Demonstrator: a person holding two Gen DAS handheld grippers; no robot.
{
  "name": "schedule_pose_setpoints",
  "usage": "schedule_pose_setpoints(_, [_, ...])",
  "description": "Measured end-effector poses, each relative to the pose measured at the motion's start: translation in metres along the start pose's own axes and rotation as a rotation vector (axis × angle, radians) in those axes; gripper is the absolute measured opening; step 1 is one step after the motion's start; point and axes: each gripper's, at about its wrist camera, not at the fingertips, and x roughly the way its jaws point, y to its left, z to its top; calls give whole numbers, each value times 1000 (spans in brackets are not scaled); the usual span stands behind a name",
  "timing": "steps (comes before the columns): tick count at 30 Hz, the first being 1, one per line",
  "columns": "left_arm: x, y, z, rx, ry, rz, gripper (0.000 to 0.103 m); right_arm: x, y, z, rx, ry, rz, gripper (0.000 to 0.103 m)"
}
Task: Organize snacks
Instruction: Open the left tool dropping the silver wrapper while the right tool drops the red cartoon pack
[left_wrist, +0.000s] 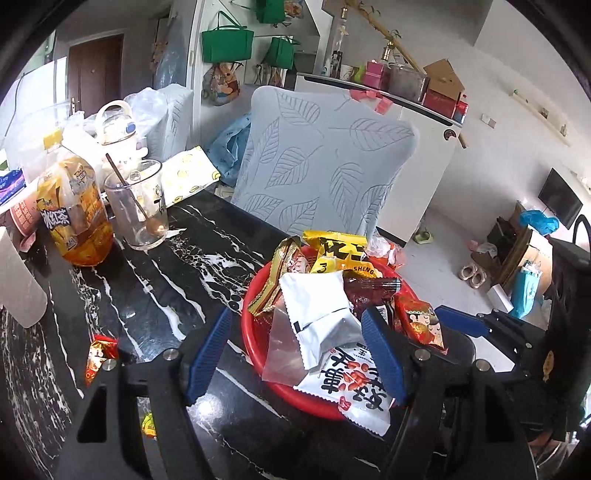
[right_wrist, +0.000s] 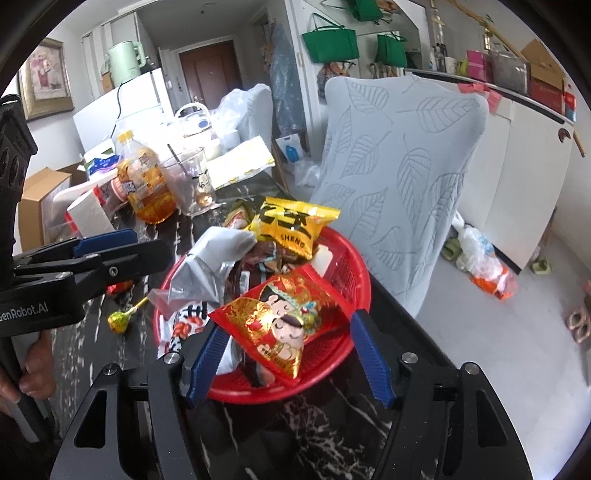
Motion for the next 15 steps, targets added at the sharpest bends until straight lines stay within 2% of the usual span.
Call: schedule_pose_setpoints(15, [-14,1,-8,-18,13,10,72,-10,3,-12,42,25,30,70])
